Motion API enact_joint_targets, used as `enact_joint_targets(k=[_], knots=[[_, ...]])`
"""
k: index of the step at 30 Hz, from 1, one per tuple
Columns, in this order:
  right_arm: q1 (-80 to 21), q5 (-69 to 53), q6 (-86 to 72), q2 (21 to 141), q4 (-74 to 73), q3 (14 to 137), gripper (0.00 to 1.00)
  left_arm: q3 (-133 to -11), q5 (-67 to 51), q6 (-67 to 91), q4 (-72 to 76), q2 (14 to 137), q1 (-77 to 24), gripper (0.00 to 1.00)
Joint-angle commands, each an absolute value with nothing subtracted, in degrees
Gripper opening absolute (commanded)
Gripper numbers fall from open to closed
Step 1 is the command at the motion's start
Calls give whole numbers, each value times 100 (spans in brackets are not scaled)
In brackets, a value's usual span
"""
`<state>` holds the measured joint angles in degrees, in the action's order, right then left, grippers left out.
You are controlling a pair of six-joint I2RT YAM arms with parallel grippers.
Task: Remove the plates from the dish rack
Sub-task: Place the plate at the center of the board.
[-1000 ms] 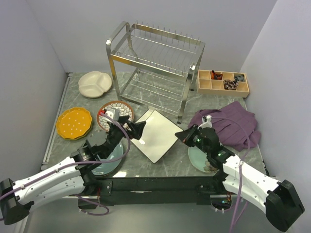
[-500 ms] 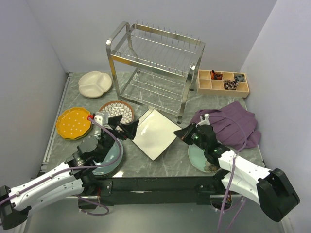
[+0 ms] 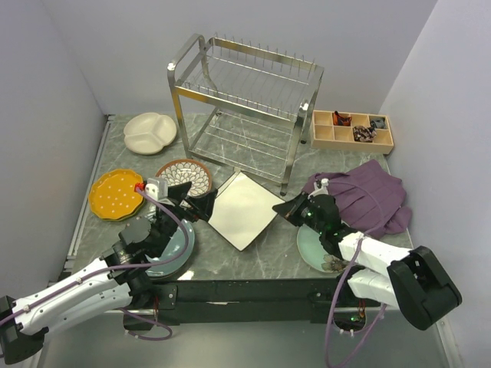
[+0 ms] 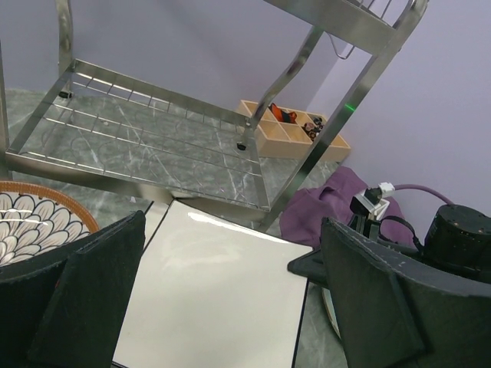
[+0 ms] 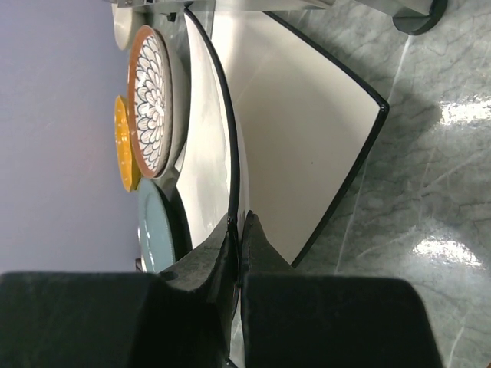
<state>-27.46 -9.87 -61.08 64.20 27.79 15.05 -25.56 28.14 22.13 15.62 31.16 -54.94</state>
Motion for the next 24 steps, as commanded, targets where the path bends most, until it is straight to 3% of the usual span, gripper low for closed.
enact_joint_targets(k=[1,24], knots=[[-2610,-949,-6671,6390,4623,1565,0,-2523,2804,2162,1767,2997,-5467,100],[-2531,-914,-6847,6284,5327,1265,0,-2531,2848,2136,1723,2856,-5520,99]])
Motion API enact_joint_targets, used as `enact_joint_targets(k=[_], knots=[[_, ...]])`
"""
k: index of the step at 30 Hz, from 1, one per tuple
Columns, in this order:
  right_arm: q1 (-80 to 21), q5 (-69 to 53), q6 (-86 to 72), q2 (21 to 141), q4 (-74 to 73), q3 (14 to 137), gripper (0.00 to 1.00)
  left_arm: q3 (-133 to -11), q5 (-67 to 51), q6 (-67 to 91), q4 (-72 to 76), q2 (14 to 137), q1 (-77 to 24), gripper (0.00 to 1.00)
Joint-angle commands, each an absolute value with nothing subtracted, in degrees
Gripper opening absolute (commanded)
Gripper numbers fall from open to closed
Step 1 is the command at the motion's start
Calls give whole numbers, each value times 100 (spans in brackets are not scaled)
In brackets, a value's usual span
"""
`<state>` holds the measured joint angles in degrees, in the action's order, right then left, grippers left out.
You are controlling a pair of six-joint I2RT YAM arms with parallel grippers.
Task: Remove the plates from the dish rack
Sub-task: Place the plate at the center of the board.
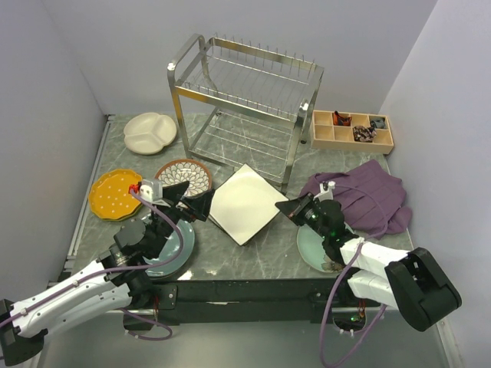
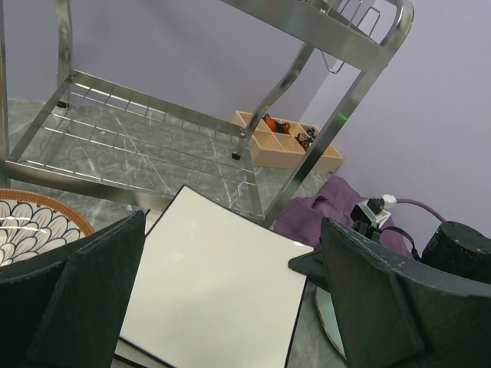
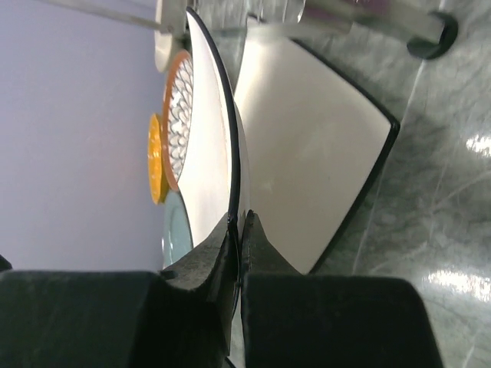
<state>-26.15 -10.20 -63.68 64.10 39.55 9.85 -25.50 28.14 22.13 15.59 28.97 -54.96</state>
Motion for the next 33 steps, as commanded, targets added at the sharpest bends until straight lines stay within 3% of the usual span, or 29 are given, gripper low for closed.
enact_joint_targets(k=[1,33], knots=[[-2523,-844,-6838,6293,5283,1274,0,-2531,2848,2136,1714,2874,-5520,100],[-2558,-1485,-7242,5915,5027,853,0,-2540,2927,2136,1705,2848,-5555,100]])
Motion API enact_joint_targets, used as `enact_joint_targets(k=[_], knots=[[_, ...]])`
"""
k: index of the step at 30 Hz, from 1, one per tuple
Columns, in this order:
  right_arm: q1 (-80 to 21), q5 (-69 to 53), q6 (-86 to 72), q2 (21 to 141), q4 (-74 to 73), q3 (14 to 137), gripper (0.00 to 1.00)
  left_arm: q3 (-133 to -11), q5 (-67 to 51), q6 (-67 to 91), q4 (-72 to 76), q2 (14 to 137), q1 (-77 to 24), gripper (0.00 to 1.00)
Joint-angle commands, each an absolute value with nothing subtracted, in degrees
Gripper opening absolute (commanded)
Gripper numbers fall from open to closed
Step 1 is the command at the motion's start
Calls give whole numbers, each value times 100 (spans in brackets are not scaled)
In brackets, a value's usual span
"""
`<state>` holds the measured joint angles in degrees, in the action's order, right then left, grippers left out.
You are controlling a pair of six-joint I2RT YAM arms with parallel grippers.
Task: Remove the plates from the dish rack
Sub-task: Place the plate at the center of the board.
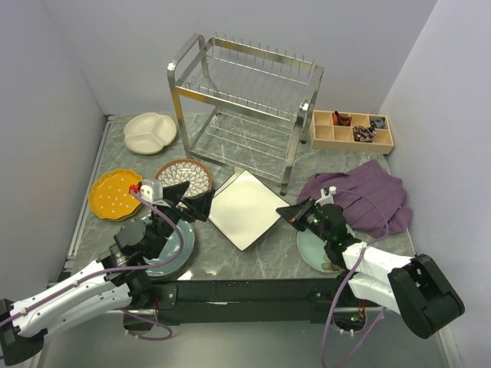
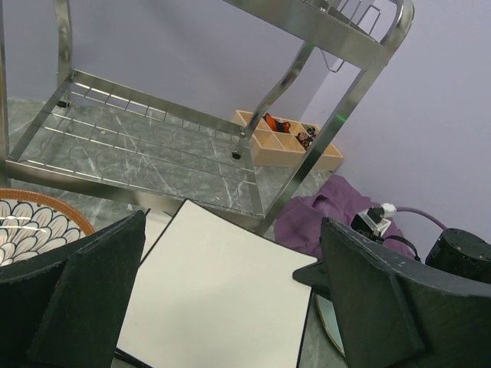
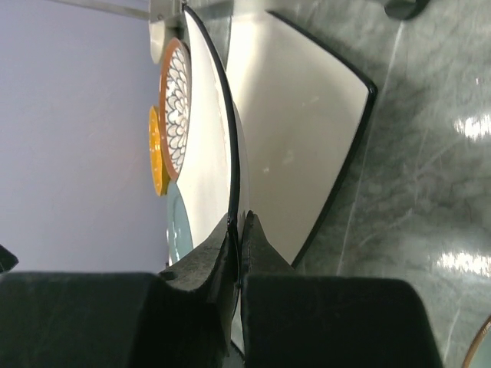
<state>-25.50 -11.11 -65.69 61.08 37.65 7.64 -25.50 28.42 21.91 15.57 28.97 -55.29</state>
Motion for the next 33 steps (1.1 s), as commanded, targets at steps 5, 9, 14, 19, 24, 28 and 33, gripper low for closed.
enact_joint_targets(k=[5,9,14,19,24,28,33], knots=[[-2558,-1353,-7251,5976,4939,844,0,-2549,2944,2136,1679,2839,-5563,99],[-2549,-1327,-7286,6099,5053,791,0,-2531,2953,2136,1687,2804,-5563,99],[-2558,-1389,-7383,6363,5150,835,0,-2549,2962,2127,1679,2821,-5572,99],[-2549,-1371,-7488,6732,5536,800,0,-2531,2997,2118,1687,2804,-5581,100],[-2540,-1292,-7594,7119,6020,773,0,-2531,3006,2118,1687,2804,-5590,99],[-2540,-1327,-7489,7435,6126,914,0,-2540,3006,2118,1679,2786,-5590,99],[-2435,-1573,-7383,7962,6310,1133,4,-2531,3006,2109,1679,2760,-5607,99]])
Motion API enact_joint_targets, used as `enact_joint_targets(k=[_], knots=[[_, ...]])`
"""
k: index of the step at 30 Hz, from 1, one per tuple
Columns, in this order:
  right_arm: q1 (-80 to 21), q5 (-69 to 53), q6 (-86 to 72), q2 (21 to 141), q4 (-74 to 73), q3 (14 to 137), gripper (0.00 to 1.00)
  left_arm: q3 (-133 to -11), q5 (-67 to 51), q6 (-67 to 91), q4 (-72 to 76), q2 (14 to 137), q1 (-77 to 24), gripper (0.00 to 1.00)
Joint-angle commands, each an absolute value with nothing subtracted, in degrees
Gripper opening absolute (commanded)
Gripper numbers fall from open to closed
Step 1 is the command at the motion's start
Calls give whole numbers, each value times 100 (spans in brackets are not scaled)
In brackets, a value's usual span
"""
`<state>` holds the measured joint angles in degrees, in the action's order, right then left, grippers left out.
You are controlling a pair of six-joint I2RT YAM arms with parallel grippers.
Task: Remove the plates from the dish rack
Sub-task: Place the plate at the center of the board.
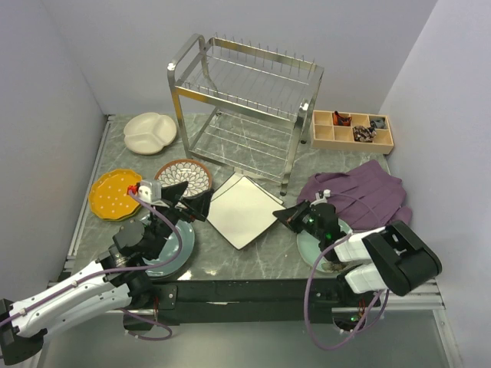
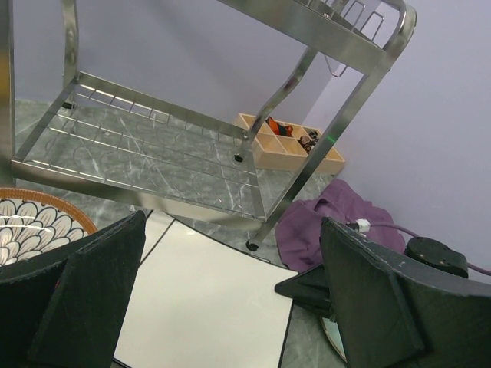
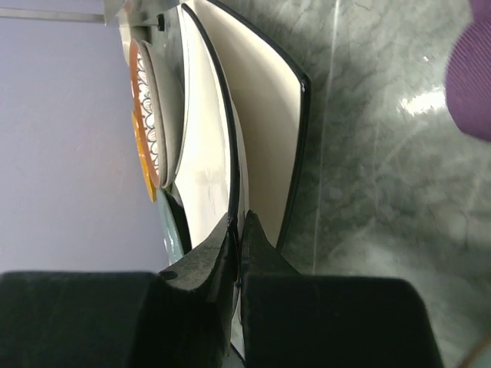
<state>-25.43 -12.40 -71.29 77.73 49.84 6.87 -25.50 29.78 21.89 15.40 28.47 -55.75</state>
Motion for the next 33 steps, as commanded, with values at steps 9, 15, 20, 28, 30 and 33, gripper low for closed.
enact_joint_targets(k=[9,15,20,28,30,33], knots=[[-2285,-1231,-6760,7665,4472,1669,48,-2523,2979,2109,1705,2742,-5625,99],[-2241,-598,-6312,7260,2755,2188,50,-2523,2979,2109,1705,2751,-5625,99],[-2232,-430,-6170,7268,2320,2346,50,-2531,2971,2109,1714,2777,-5634,99],[-2241,-650,-6188,7672,2320,2391,45,-2531,2971,2109,1714,2777,-5634,99],[-2241,-659,-6126,7682,2286,2391,50,-2531,2971,2109,1714,2777,-5634,99],[-2232,-659,-6012,7655,2093,2469,55,-2531,2944,2109,1723,2777,-5634,99]])
